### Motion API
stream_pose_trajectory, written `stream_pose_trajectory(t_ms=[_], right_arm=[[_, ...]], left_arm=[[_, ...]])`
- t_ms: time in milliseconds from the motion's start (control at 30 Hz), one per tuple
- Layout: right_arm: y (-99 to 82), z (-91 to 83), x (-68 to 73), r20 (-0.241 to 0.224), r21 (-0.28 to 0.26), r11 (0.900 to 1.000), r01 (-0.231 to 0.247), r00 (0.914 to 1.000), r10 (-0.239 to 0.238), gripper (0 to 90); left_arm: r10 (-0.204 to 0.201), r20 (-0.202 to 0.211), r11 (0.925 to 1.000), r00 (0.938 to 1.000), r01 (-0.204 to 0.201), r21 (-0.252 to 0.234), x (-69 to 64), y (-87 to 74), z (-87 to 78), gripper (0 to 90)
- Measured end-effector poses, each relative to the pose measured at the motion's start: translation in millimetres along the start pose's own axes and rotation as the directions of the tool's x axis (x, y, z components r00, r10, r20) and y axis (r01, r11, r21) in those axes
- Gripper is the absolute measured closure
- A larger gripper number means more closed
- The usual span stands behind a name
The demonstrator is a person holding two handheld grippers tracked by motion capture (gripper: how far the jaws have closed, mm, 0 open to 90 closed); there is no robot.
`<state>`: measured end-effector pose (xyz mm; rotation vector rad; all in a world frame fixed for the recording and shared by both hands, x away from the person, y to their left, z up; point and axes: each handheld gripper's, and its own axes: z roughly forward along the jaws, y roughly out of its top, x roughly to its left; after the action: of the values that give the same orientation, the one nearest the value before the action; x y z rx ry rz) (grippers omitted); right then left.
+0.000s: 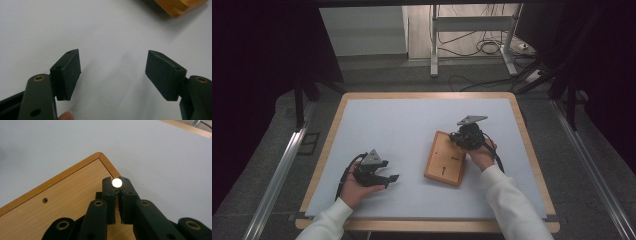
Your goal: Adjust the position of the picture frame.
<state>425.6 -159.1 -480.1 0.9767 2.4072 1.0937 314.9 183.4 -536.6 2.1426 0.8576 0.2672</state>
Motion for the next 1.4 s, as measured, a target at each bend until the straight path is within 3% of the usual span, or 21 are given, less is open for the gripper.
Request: stream_pose_trajectory(t_ms=[333, 600, 767, 833, 967, 1000, 1067, 1233, 1400], right_arm=[[-0.4, 1.8, 35.2, -0.072, 0.002, 0.9979, 0.065, 0.9953, -0.065, 84.3], [-1.1, 10.8, 59.1, -0.12, 0.016, 0.9926, 0.121, 0.9858, -0.118, 84.3], [-3.8, 22.5, 59.9, -0.1, 0.053, 0.9901, 0.13, 0.9872, -0.124, 84.2], [-5.5, 25.5, 56.9, -0.101, 0.063, 0.9918, 0.111, 0.9894, -0.105, 84.2], [-8.3, 26.9, 53.0, -0.106, 0.051, 0.9929, 0.107, 0.9891, -0.102, 83.3], [-8.7, 26.6, 53.1, -0.105, 0.049, 0.9919, 0.117, 0.9882, -0.111, 81.2], [-8.9, 23.5, 52.0, -0.113, 0.029, 0.9941, 0.105, 0.9885, -0.101, 64.3], [-18.8, -0.9, 47.9, -0.083, 0.013, 0.9965, 0.083, 0.9932, -0.081, 38.6], [-45.7, -31.2, 39.0, -0.06, -0.008, 0.9998, 0.016, 0.998, -0.017, 31.5]], left_arm=[[0.0, 0.0, 1.0, 1.0, 0.0, 0.001, 0.3, -0.1, -0.4, 27.9], [0.002, 0.0, 1.0, 1.0, -0.002, 0.003, 0.2, -0.1, -0.1, 27.9], [0.0, 0.0, 1.0, 1.0, 0.0, 0.003, 0.6, -0.4, -0.5, 27.8], [0.0, 0.001, 1.0, 1.0, 0.0, 0.004, 0.9, -0.6, -0.3, 27.8], [0.002, 0.002, 1.0, 1.0, -0.002, 0.008, 0.9, -0.6, 0.4, 27.8], [0.002, 0.002, 1.0, 1.0, -0.002, 0.008, 0.7, -0.6, 0.5, 27.8], [0.003, 0.002, 1.0, 1.0, -0.003, 0.008, 0.3, -0.5, 0.4, 27.8], [0.003, 0.002, 1.0, 1.0, -0.003, 0.006, 0.0, -0.4, 0.2, 27.7], [0.011, 0.0, 0.9999, 0.9999, -0.011, 0.011, -1.2, 0.2, 1.9, 27.6]])
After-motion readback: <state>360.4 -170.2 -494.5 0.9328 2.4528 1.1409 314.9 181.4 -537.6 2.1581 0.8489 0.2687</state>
